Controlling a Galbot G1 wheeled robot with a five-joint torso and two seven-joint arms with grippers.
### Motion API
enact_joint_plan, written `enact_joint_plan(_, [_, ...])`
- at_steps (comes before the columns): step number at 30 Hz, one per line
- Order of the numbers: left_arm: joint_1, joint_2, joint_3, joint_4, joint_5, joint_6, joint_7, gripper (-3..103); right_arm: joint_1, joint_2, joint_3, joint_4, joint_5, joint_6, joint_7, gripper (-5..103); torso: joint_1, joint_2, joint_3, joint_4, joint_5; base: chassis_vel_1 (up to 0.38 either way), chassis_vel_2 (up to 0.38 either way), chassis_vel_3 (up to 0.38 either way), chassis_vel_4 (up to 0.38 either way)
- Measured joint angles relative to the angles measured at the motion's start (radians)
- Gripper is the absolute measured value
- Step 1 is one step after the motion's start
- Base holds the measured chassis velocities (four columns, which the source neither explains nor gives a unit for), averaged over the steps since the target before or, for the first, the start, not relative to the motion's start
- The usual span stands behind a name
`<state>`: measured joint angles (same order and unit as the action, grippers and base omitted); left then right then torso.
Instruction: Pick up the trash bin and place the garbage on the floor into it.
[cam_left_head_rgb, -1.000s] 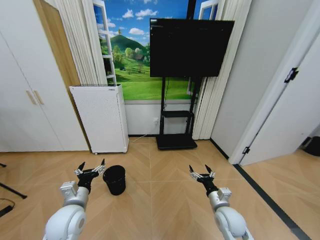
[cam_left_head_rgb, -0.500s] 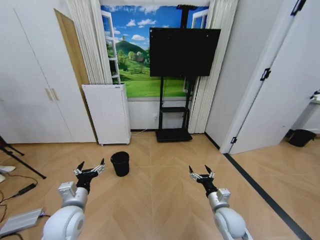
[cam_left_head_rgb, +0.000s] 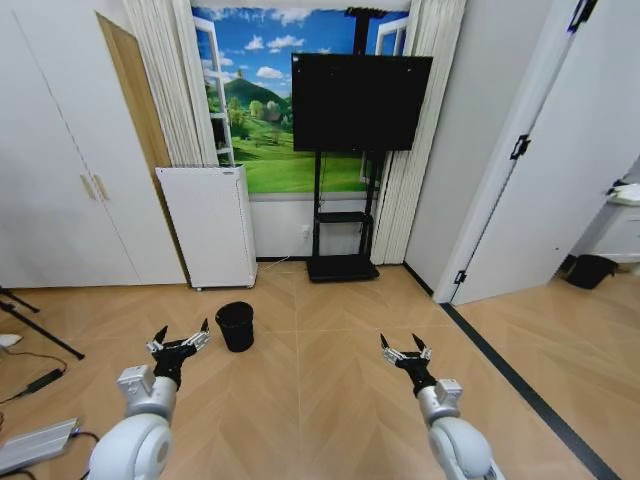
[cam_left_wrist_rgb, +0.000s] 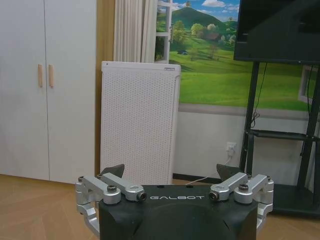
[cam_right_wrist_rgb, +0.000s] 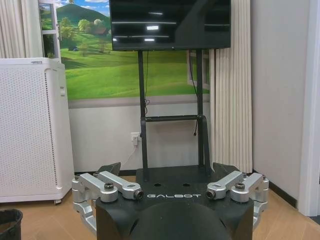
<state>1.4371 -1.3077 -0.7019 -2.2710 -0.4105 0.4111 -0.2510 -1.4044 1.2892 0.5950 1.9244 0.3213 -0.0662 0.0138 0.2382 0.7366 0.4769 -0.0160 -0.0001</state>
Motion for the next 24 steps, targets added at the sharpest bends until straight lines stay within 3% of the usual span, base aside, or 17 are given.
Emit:
enact_joint_plan(19, [0.015,-0.007,0.001,-0.01,0.015,0.002,0.002,100,-0.013,-0.003,0.026,0.03,0.041,0.003,-0.002,100,0.0,0.0,0.0,0.0001,0.0001,0.0,0.0,0.0,0.0])
enact_joint_plan(24, [0.012,0.019,0.007,0.001,-0.005,0.003,0.04,100,-0.01,0.01,0.047,0.068,0.075,-0.015,0.06,100,0.0,0.0,0.0,0.0002,0.0,0.0,0.0,0.0,0.0])
